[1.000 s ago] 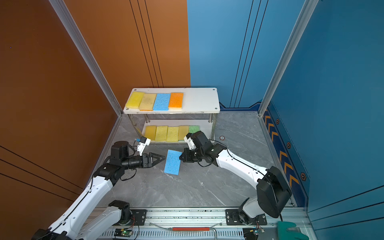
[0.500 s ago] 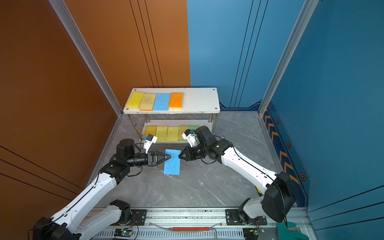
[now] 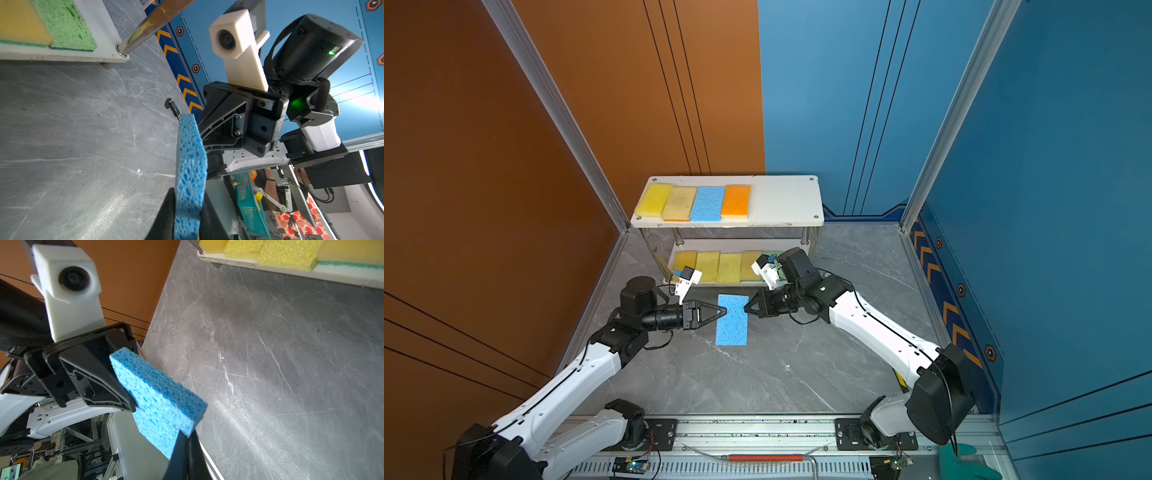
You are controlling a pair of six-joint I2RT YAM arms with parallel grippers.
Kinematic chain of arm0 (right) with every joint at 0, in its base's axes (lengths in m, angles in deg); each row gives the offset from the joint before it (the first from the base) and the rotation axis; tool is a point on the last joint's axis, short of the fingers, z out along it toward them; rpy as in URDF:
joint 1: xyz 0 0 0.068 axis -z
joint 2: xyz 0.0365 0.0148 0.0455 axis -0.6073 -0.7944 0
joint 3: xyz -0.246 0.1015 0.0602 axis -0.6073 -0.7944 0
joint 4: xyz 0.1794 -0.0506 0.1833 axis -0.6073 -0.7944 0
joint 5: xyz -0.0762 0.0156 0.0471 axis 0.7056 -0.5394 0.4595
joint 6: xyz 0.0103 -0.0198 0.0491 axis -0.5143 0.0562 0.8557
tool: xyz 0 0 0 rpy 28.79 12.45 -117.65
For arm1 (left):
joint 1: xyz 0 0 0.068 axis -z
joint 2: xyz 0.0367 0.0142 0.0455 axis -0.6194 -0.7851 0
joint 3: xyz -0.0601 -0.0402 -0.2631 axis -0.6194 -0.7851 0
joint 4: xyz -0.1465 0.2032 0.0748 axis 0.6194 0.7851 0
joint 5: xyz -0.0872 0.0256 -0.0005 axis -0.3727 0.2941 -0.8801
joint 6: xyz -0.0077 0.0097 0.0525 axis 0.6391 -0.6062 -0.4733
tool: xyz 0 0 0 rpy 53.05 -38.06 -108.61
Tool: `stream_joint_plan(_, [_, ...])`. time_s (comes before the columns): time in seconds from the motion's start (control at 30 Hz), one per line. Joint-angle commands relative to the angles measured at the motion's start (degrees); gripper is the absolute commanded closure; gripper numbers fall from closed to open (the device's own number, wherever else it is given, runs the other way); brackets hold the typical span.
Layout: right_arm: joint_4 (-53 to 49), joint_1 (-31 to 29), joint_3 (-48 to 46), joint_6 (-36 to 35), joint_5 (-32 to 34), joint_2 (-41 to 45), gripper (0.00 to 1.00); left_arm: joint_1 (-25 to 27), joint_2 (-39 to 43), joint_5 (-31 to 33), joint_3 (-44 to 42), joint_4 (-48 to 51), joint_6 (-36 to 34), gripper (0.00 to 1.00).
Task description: Place and organize the cleaning sponges onto the shelf
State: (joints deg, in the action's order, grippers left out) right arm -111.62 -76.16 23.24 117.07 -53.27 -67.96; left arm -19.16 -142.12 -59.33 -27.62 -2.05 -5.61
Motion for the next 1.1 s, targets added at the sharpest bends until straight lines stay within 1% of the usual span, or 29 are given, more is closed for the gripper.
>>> stream_joint_plan(0.0, [-1.5,0.0,2.1,-1.0,-0.7,0.4,1.0,0.3,0.0,-2.0,-1.4,-4.7,2.0,0.92])
stream_joint_plan(0.03, [-1.5,0.0,2.2,-1.0,-0.6,0.4,0.99,0.3,0.0,-1.9,-1.6,-5.4,2.5,0.96])
stream_joint_plan(0.07, [-1.5,0.1,2.2,-1.0,-0.6,0.5,0.95,0.2,-0.1,-1.9,-2.0,-6.4,3.4,1.0])
stream_joint_plan(0.17, [-1.5,0.6,2.3,-1.1,-0.6,1.3,0.82,0.0,-0.7,-2.1,-2.7,-8.1,4.9,1.0])
stream_joint_plan(0.23, [-1.5,1.2,2.3,-1.4,-0.2,2.1,0.7,0.0,-0.7,-2.1,-2.6,-8.2,5.1,1.0])
stream_joint_plan(0.27, [-1.4,1.6,2.3,-1.4,0.3,2.6,0.69,0.0,-0.6,-2.1,-2.6,-8.3,5.2,1.0])
stream_joint_plan(0.37, [-1.5,3.0,2.1,-1.8,2.3,4.5,0.55,-0.7,0.2,-1.4,-2.6,-8.9,6.3,1.0])
stream_joint_plan(0.4, [-1.5,3.4,1.9,-1.9,3.3,5.3,0.49,-1.0,0.4,-1.0,-2.8,-9.2,6.8,1.0])
stream_joint_plan(0.5, [-1.5,4.1,1.1,-2.8,6.0,8.3,0.2,-1.9,1.0,0.0,-3.5,-11.7,9.1,1.0])
stream_joint_plan(0.53, [-1.4,4.2,0.7,-3.0,7.0,9.5,0.02,-2.1,1.2,0.4,-3.6,-12.5,9.9,1.0])
stream_joint_plan(0.57, [-1.1,4.3,0.2,-3.3,7.6,10.6,0.0,-2.3,1.4,0.9,-3.8,-13.0,10.7,1.0])
stream_joint_plan(0.73, [2.4,4.5,-3.8,-3.0,11.7,16.3,0.0,-2.8,3.1,3.3,-4.2,-15.4,14.1,1.0])
stream_joint_plan(0.83, [6.2,4.9,-7.4,-2.5,12.6,20.1,0.0,-3.4,4.6,5.5,-4.9,-17.5,17.2,1.0])
stream_joint_plan(0.9, [7.7,5.5,-9.3,-0.8,14.7,22.2,0.0,-3.9,5.9,8.5,-6.1,-18.9,19.9,1.0])
stream_joint_plan(1.0, [9.4,6.8,-11.4,2.6,15.0,24.0,0.0,-4.0,8.1,13.7,-8.7,-22.0,24.8,1.0])
stream_joint_plan(1.07, [10.0,6.8,-11.9,4.9,14.5,24.7,0.0,-3.9,10.1,18.3,-10.9,-23.8,28.3,1.0])
